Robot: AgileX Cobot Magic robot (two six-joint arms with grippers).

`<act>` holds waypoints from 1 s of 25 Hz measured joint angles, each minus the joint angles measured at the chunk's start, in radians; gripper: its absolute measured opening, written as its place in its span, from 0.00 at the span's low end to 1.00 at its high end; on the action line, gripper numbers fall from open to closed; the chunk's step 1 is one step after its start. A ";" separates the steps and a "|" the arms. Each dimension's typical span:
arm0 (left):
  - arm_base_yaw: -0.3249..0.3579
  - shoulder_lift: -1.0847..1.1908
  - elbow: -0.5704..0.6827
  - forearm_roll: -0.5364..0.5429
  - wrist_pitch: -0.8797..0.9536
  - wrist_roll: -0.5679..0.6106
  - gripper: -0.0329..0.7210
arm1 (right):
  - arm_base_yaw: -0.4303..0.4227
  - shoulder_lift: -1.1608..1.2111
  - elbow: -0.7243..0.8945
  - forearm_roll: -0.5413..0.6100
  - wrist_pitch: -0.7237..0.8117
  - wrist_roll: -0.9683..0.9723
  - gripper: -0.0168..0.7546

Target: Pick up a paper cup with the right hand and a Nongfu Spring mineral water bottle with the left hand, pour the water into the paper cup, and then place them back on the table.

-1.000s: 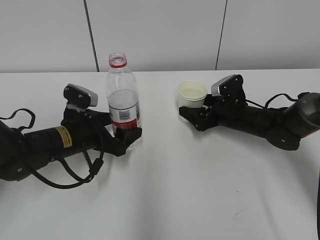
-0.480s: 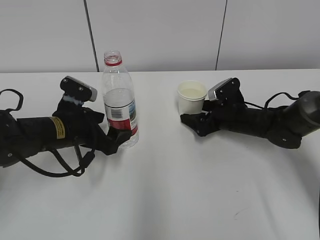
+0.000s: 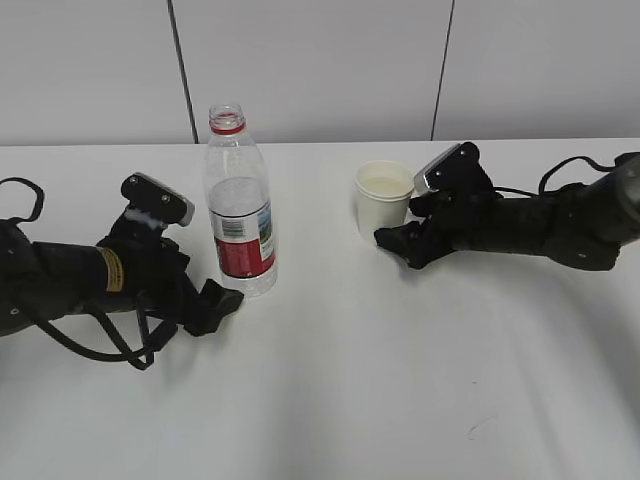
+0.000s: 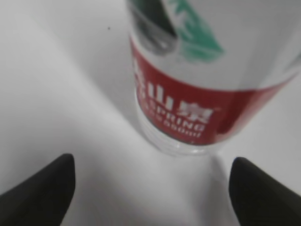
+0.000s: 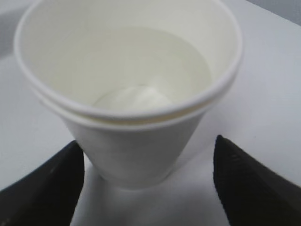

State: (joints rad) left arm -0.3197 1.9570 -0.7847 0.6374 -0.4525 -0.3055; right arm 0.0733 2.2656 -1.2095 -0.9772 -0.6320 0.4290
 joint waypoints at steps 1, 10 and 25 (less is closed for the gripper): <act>0.000 -0.006 0.000 0.000 0.026 0.000 0.83 | 0.000 -0.006 0.000 -0.007 0.022 0.007 0.83; 0.018 -0.084 0.000 -0.010 0.161 0.000 0.83 | -0.004 -0.051 0.000 -0.022 0.199 0.047 0.82; 0.132 -0.086 -0.023 -0.166 0.196 -0.001 0.83 | -0.124 -0.077 -0.004 0.067 0.239 0.137 0.80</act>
State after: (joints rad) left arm -0.1874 1.8706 -0.8082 0.4719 -0.2567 -0.3063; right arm -0.0504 2.1885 -1.2131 -0.9102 -0.3935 0.5662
